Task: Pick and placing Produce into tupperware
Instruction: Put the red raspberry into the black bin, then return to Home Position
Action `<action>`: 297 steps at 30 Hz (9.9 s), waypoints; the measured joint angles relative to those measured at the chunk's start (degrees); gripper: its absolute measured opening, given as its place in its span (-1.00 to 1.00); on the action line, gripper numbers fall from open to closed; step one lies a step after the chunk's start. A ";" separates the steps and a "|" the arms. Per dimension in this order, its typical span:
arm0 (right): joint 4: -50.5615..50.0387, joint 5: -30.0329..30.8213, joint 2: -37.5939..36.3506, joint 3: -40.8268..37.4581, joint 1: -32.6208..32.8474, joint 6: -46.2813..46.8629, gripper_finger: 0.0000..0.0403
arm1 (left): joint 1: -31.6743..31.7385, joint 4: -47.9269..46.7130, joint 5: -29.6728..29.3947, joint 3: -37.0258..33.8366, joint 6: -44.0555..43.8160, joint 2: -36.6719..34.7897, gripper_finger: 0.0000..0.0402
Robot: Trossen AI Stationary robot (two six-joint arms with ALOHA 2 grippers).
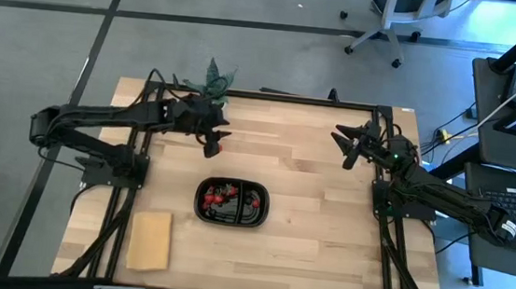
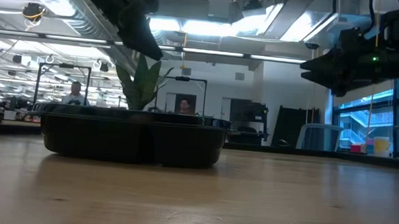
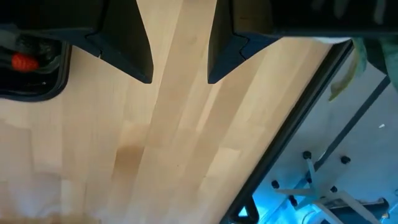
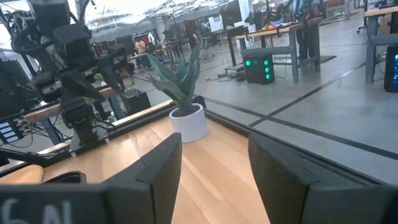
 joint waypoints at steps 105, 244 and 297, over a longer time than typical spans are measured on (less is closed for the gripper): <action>-7.26 -0.02 0.00 0.00 -0.02 -0.11 -0.07 | 4.81 -22.33 3.33 11.60 22.57 38.06 -0.56; -2.86 9.12 -0.04 0.02 0.27 -5.79 -0.07 | 14.19 17.84 -4.56 -9.75 -1.54 -10.29 0.07; -1.75 11.88 -0.07 0.02 -6.69 -6.08 -0.07 | 12.18 6.13 -10.49 -39.33 -9.56 -65.79 0.07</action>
